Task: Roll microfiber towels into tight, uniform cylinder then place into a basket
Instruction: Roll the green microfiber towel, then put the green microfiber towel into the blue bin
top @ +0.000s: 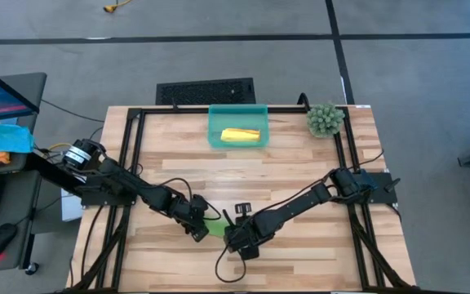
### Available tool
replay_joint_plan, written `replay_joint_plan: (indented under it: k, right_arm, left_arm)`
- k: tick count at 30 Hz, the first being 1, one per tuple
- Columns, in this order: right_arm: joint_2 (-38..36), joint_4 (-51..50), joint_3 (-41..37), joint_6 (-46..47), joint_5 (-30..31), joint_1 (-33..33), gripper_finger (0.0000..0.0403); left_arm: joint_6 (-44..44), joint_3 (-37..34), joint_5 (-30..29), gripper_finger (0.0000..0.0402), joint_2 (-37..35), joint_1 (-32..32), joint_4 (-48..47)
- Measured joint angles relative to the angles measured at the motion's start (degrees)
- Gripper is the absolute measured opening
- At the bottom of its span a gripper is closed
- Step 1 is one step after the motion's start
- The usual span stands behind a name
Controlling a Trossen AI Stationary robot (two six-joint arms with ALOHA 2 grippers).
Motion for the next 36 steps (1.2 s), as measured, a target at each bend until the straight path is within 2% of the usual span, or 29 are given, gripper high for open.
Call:
replay_joint_plan:
  k: [8, 17, 21, 24, 29, 33, 36]
  right_arm:
    - [-4.3, -8.6, -0.2, -1.2, -1.1, 0.7, 0.0134]
    - [-4.5, -20.7, -0.1, -0.1, 0.0, 1.6, 0.0125]
    - [-6.1, -31.2, 0.1, 4.3, 5.9, 3.6, 0.0118]
    - [-8.6, -34.7, -1.5, 7.7, 10.0, 5.9, 0.0116]
    - [-17.5, -28.6, -9.4, 12.3, 14.1, 9.6, 0.0116]
    - [-27.3, -16.0, -20.6, 15.4, 15.7, 11.3, 0.0116]
    - [-34.2, -1.6, -29.8, 17.0, 15.6, 11.1, 0.0116]
  left_arm:
    - [0.0, -0.1, 0.0, 0.0121, 0.0, 0.0, -0.1]
    - [-0.4, -0.1, -0.3, 0.0121, 0.0, 0.0, 0.1]
    - [-0.4, -0.1, -0.4, 0.0121, -0.1, 0.0, 0.1]
    - [0.1, -0.1, -0.4, 0.0121, -0.1, 0.0, 0.2]
    - [0.6, 0.0, -0.5, 0.0121, -0.1, 0.0, 0.1]
    - [0.7, 0.0, -0.6, 0.0121, -0.1, 0.0, 0.2]
    - [0.7, -0.1, -0.6, 0.0121, -0.1, 0.0, 0.5]
